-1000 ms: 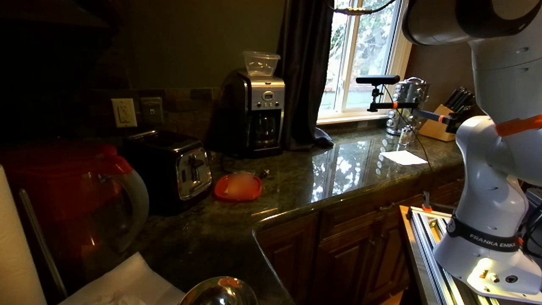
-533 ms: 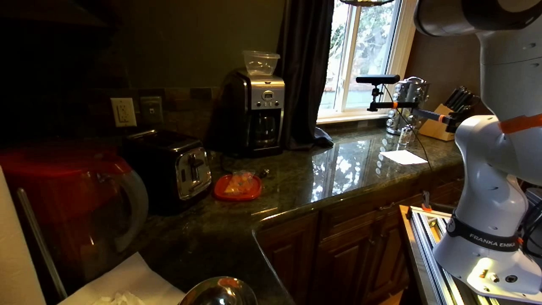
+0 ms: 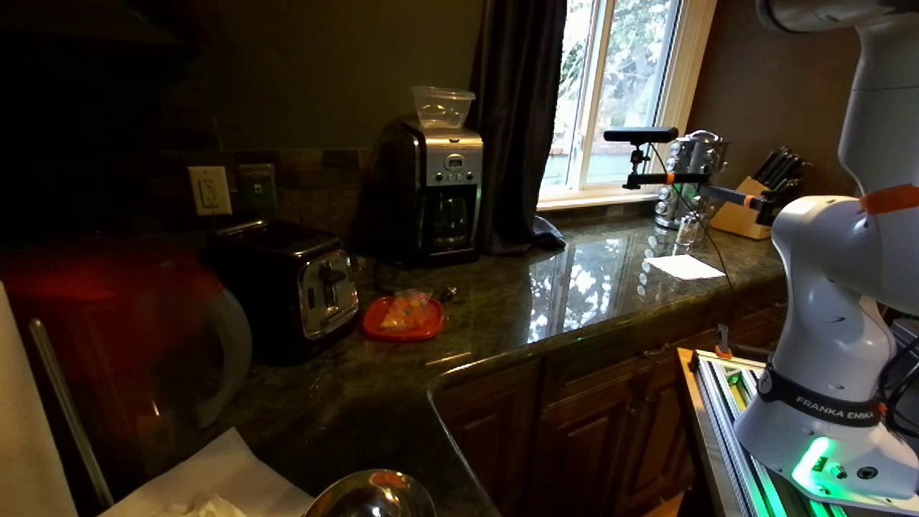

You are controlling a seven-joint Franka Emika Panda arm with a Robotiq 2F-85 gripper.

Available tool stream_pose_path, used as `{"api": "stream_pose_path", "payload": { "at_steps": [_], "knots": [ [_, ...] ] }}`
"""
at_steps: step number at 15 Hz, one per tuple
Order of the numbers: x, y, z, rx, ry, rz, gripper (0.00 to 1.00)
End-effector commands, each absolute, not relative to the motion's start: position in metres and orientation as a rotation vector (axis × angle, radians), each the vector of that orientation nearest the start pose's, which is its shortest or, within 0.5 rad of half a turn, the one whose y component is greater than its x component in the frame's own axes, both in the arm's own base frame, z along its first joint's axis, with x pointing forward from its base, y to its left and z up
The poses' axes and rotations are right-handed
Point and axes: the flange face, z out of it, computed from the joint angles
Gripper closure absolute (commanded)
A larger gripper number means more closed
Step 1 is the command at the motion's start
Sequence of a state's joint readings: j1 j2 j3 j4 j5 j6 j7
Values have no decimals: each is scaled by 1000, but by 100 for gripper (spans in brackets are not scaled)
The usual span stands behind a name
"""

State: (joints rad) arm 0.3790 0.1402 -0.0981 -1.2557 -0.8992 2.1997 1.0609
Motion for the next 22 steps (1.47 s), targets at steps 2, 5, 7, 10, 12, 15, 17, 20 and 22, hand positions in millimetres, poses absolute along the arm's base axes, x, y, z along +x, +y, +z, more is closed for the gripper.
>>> {"api": "stream_pose_path", "payload": {
  "at_steps": [2,5,7,10,12,15,17,20,22],
  "knots": [
    [566,160,798,-2539,581,-1733,0],
    [565,168,802,-2423,509,-1625,0],
    [567,175,798,-2373,483,-1519,0],
    [560,196,785,-2390,346,-1359,0],
    [570,193,789,-2392,381,-1394,0],
    [566,207,784,-2401,302,-1350,0],
    [563,207,779,-2425,293,-1271,0],
    [564,193,772,-2469,371,-1227,0],
    [561,181,770,-2513,365,-1227,0]
  ]
}}
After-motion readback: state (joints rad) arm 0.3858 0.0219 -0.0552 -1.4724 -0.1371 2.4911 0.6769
